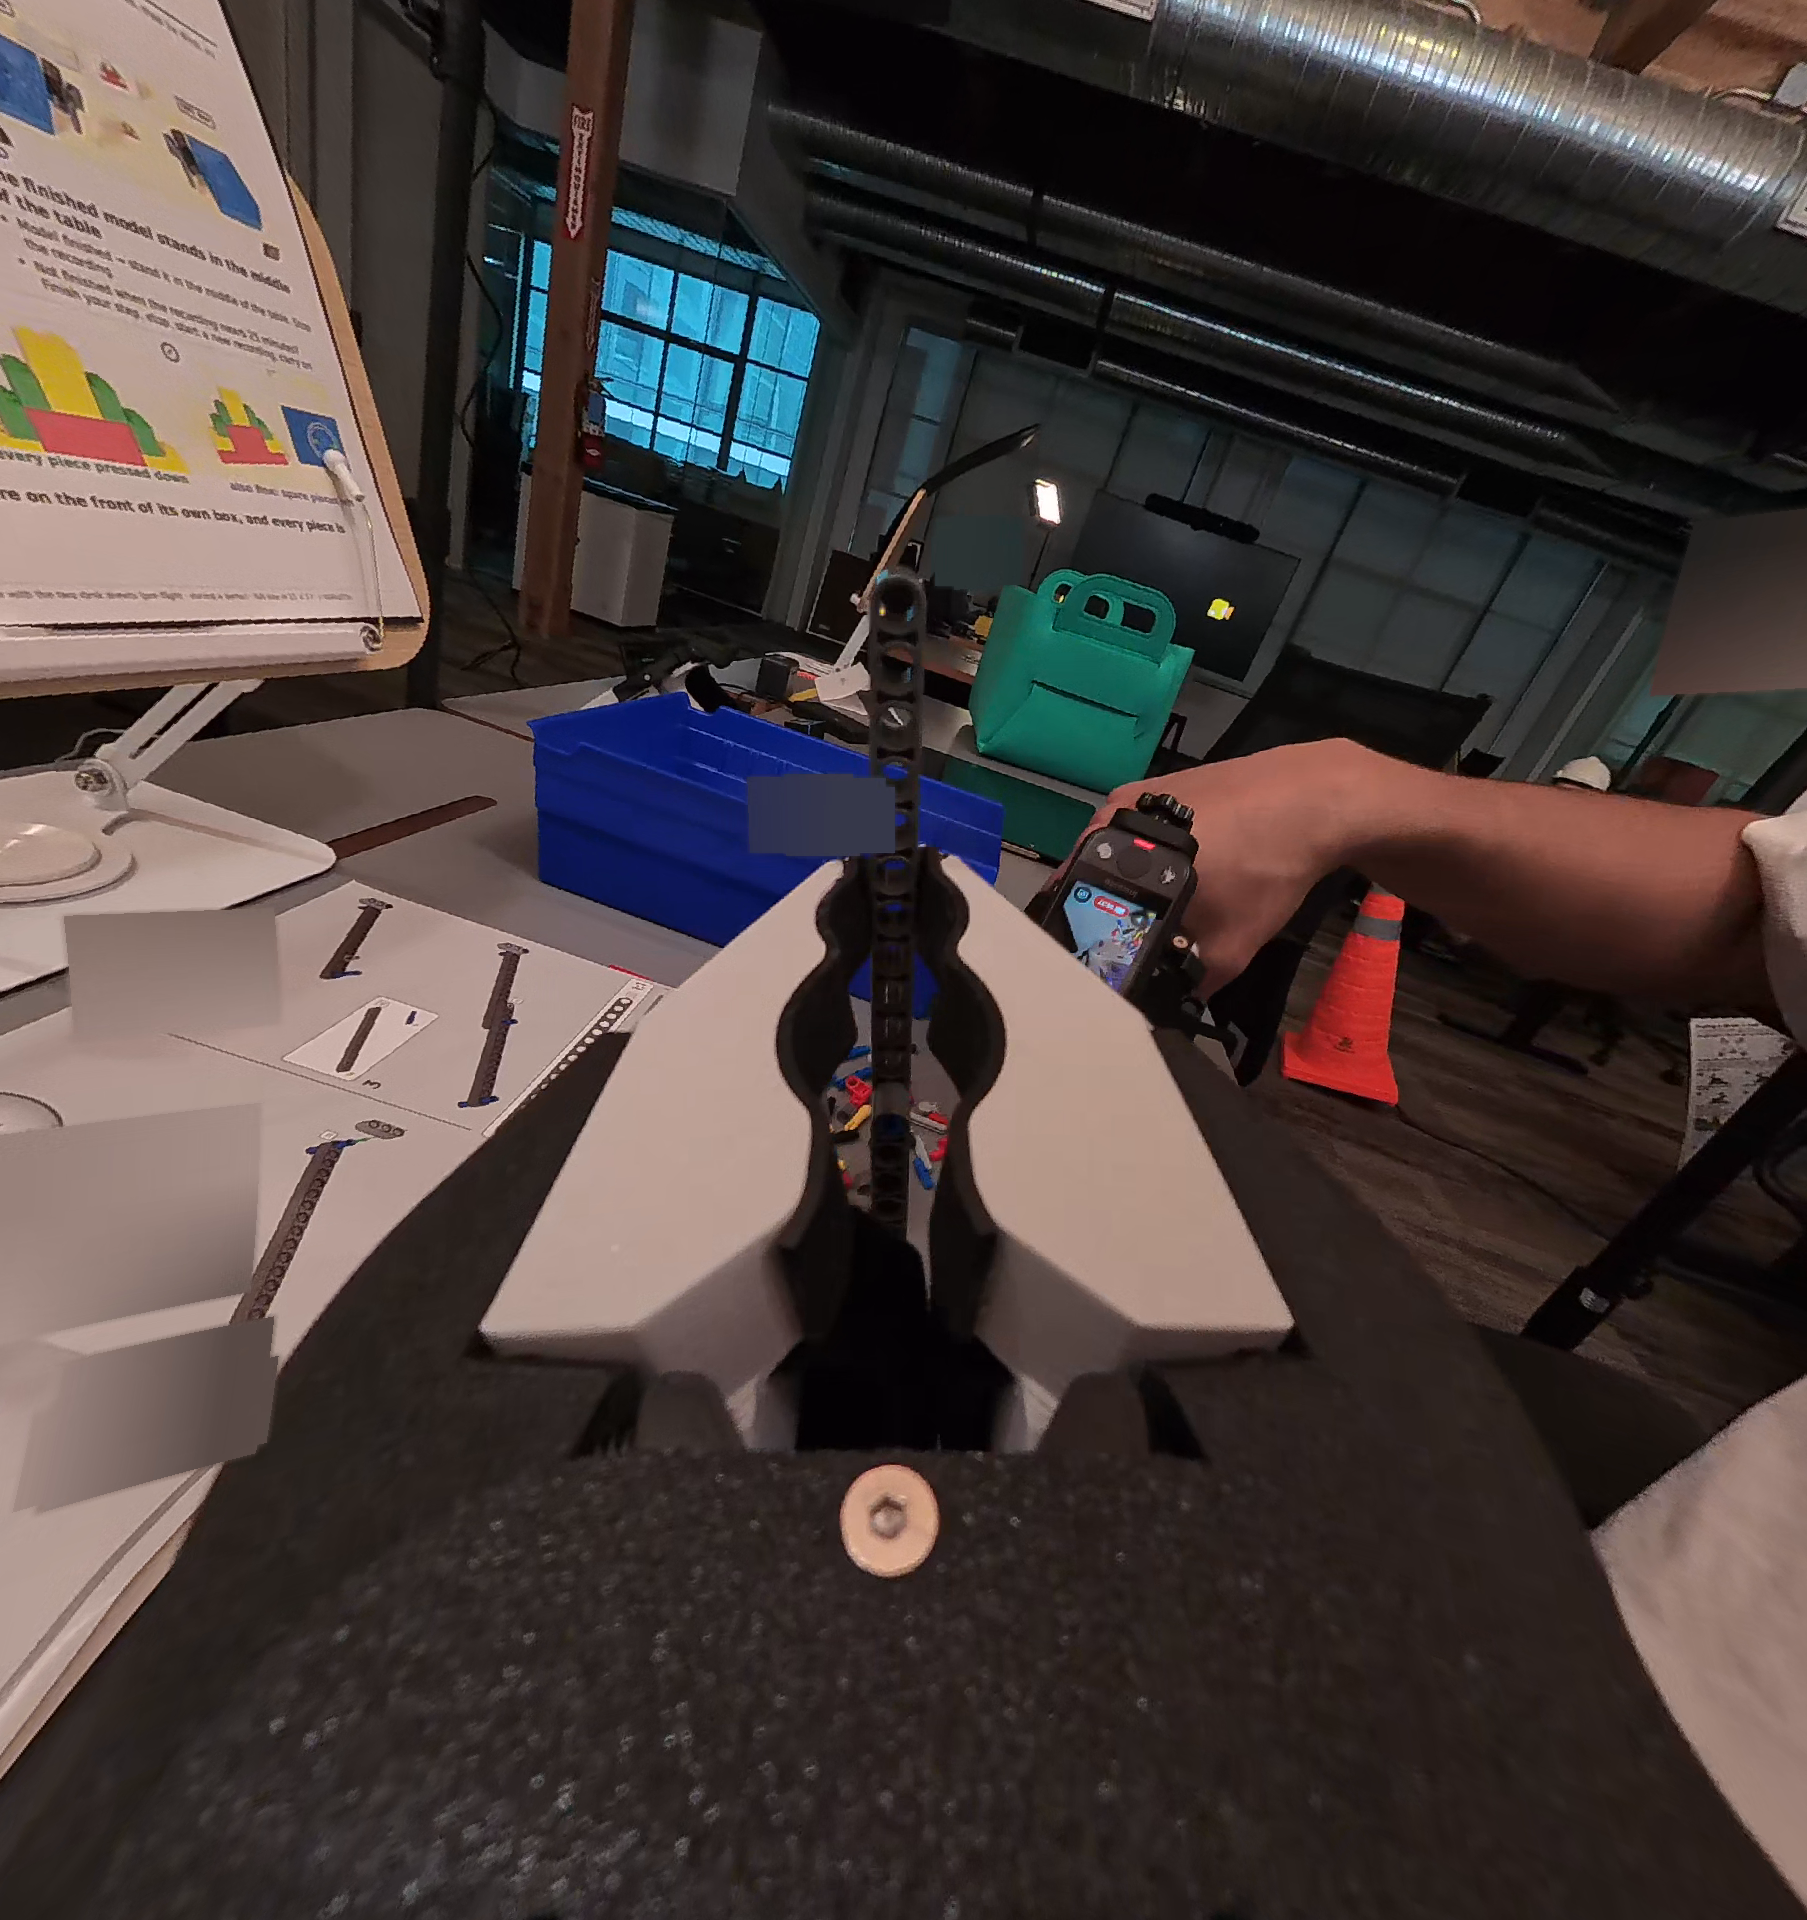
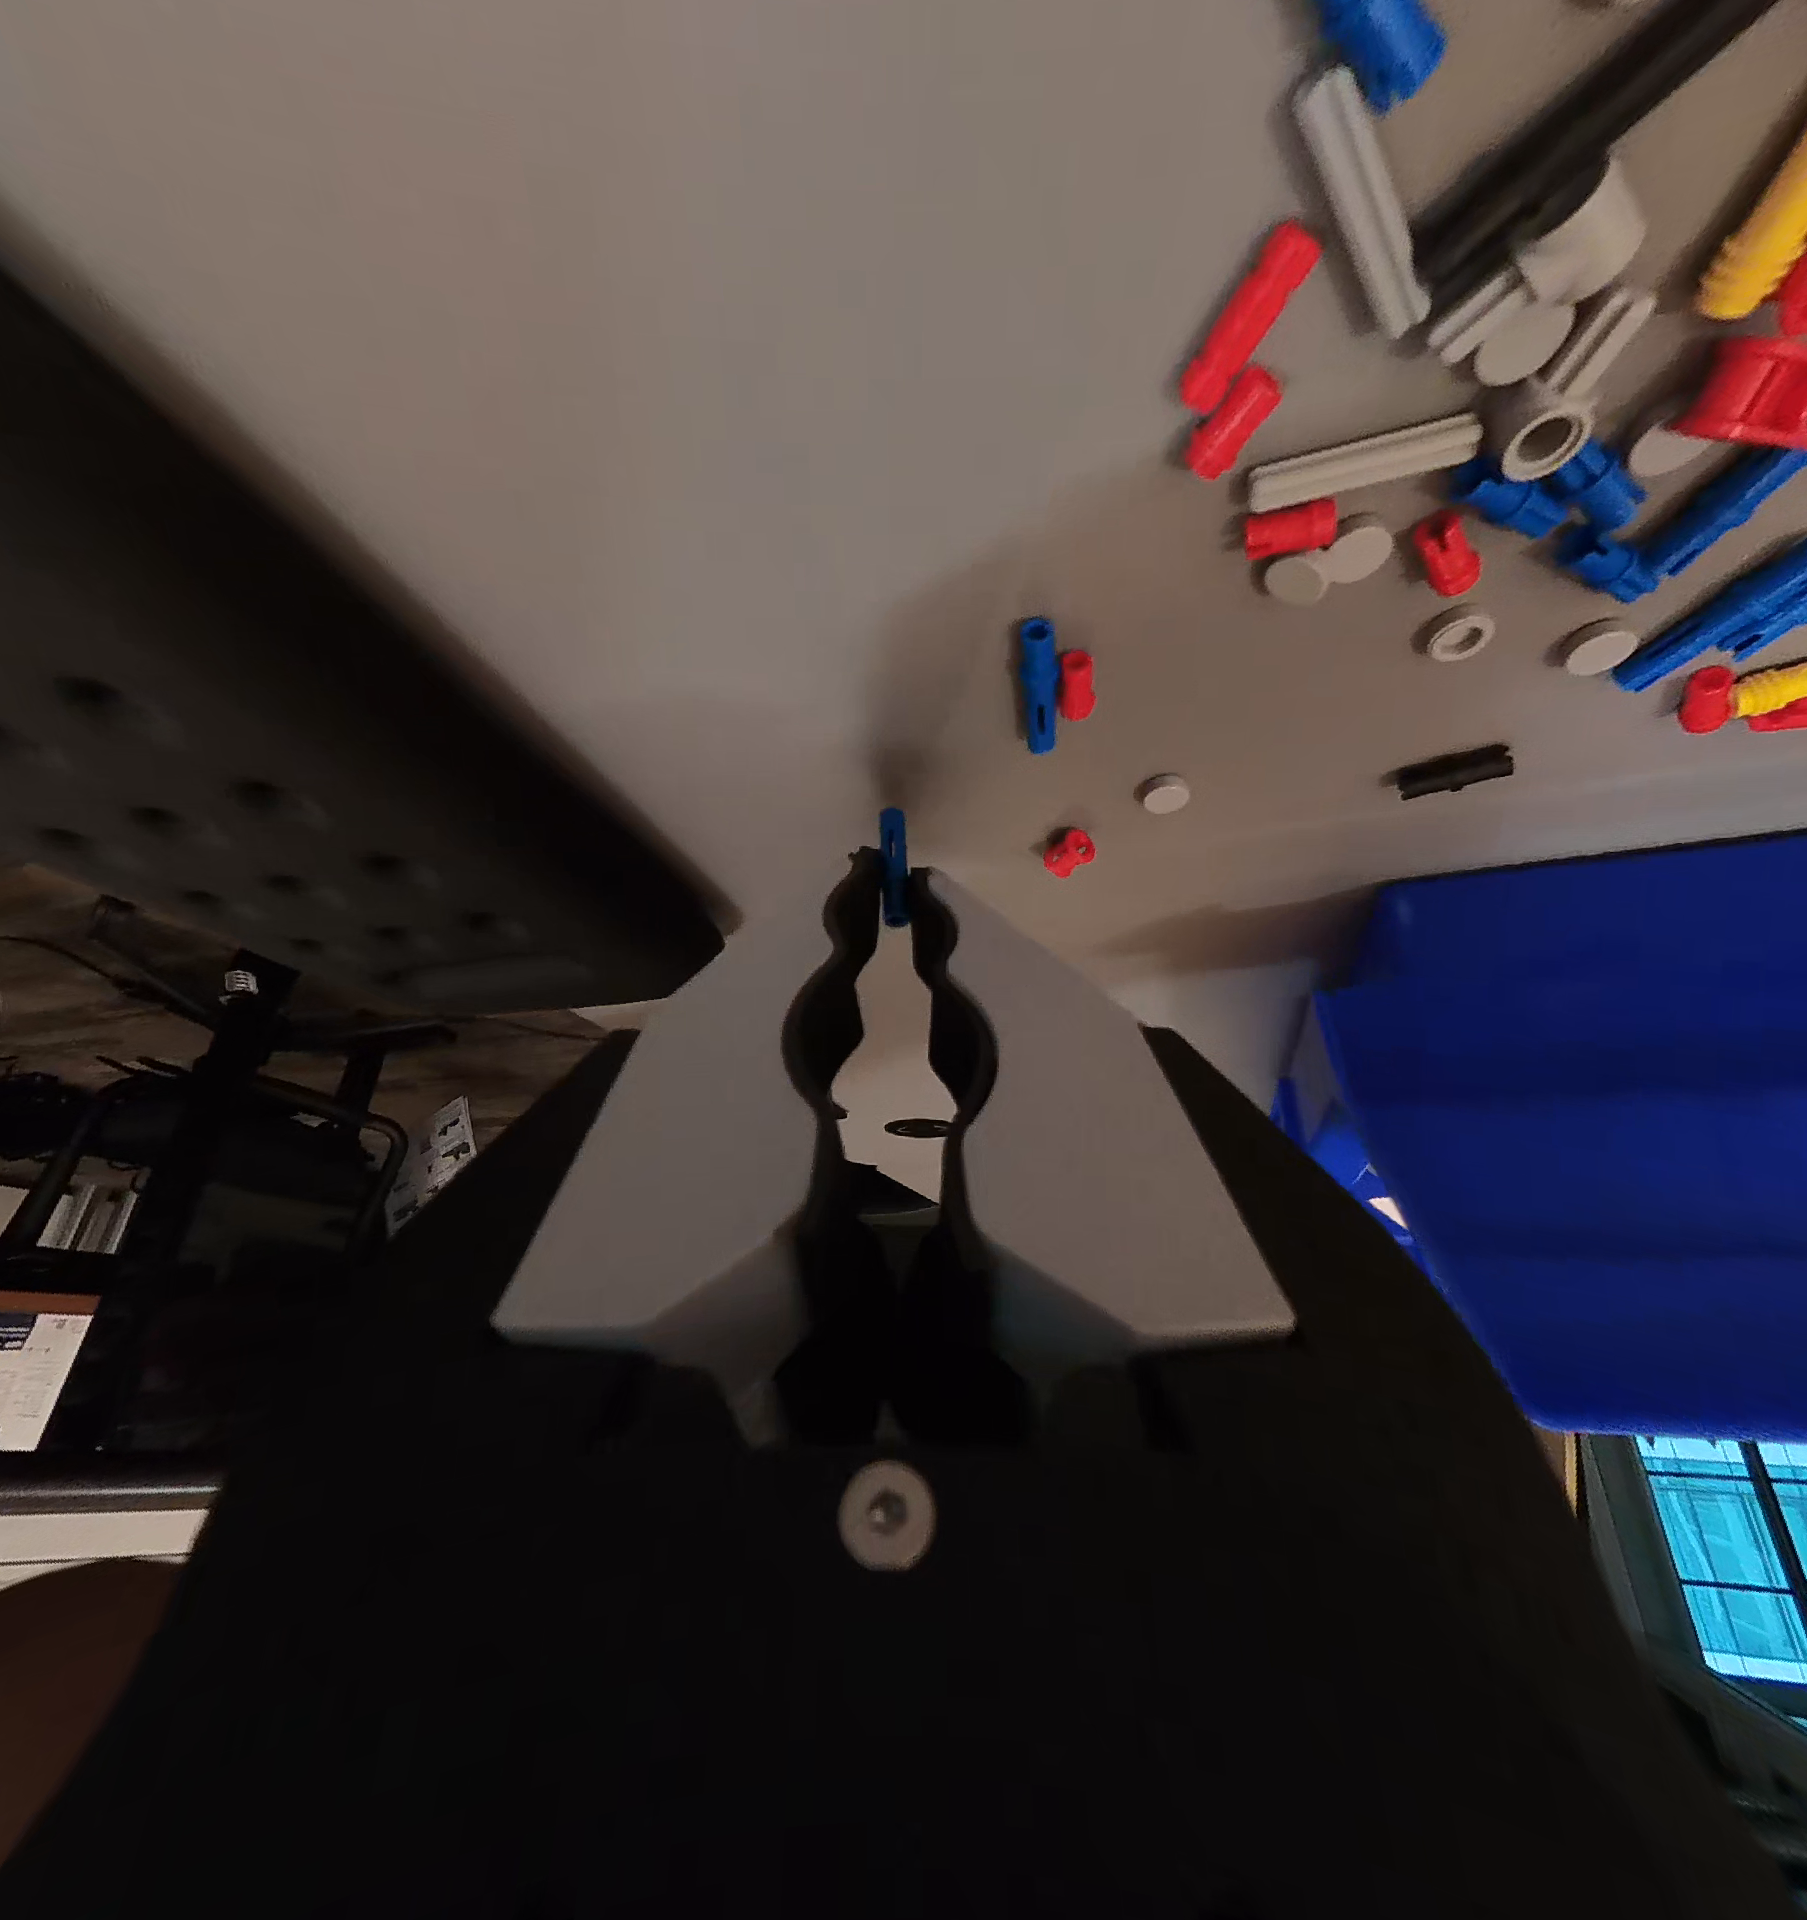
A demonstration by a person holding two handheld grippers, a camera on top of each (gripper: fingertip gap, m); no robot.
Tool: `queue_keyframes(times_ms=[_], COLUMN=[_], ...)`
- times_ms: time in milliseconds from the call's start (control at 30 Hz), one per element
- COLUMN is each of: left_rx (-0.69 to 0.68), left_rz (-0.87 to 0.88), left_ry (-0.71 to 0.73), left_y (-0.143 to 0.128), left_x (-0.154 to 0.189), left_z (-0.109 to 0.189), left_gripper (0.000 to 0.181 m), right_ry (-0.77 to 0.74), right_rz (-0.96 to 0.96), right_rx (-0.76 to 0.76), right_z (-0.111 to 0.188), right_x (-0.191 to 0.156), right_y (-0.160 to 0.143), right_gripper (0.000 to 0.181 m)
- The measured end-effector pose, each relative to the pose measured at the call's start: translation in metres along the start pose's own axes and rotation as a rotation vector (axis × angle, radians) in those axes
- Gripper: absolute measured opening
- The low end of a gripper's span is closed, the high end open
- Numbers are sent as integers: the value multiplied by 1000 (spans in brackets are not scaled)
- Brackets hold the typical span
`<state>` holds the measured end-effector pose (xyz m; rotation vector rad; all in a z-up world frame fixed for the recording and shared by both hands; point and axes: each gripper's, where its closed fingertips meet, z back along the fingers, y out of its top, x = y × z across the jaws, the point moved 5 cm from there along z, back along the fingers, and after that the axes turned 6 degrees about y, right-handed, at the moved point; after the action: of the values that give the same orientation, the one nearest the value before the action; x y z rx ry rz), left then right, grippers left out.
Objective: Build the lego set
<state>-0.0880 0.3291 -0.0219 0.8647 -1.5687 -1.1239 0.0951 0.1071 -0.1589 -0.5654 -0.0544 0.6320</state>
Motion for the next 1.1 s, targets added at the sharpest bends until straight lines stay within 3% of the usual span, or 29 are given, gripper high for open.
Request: queue_keyframes(times_ms=[1100], left_rx=[-10], left_rz=[9], left_ry=[-20], left_y=[-2], left_x=[3], left_z=[-2], left_gripper=[6], right_ry=[-23], right_rz=[21], right_rx=[61], right_z=[-6], right_x=[-3], right_y=[1], right_gripper=[14])
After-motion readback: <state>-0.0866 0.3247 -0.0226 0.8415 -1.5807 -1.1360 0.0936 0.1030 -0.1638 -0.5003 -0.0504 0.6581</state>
